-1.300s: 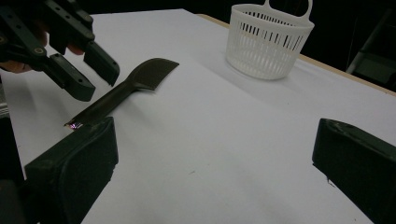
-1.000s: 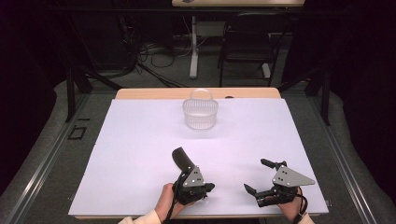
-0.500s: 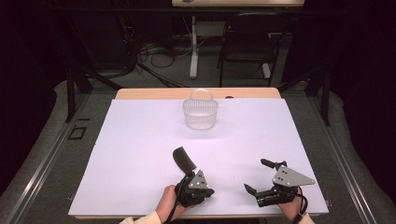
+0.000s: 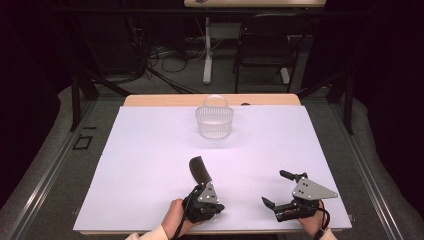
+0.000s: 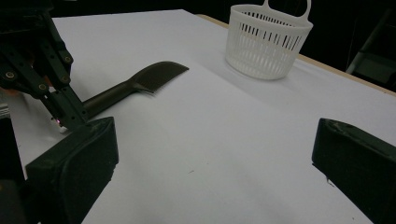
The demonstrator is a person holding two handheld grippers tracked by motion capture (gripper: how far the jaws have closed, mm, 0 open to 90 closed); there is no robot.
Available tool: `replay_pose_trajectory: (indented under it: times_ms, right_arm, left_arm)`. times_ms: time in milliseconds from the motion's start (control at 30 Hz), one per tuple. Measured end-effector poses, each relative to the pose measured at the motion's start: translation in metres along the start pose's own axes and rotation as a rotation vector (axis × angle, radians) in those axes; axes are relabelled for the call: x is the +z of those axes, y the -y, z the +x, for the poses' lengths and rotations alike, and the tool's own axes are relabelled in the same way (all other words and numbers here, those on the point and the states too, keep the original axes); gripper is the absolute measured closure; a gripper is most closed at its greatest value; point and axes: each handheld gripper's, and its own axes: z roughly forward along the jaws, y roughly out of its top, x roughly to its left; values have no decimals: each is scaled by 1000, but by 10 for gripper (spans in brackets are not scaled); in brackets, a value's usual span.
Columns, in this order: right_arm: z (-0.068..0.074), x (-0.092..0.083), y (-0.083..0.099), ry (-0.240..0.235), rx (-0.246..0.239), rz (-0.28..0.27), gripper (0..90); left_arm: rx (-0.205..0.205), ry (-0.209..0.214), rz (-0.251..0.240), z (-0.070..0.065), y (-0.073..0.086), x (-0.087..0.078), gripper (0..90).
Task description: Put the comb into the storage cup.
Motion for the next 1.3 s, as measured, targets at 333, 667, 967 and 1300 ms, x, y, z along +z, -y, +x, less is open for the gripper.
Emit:
replay_pose_trajectory:
  times_ms: [333, 667, 967, 1300]
  right_arm:
    - [-1, 0, 0, 1, -3, 3, 1]
    - [-1, 0, 0, 1, -2, 6, 2]
    - [-2, 2, 0, 3, 5, 22, 2]
    - [-2, 3, 1, 7, 8, 33, 2]
  left_arm:
    - [-6, 22, 39, 3, 4, -5, 900]
    - [-21, 15, 52, 5, 9, -13, 900]
    - [-42, 0, 65, 8, 14, -19, 900]
    - [-72, -27, 59, 12, 21, -27, 900]
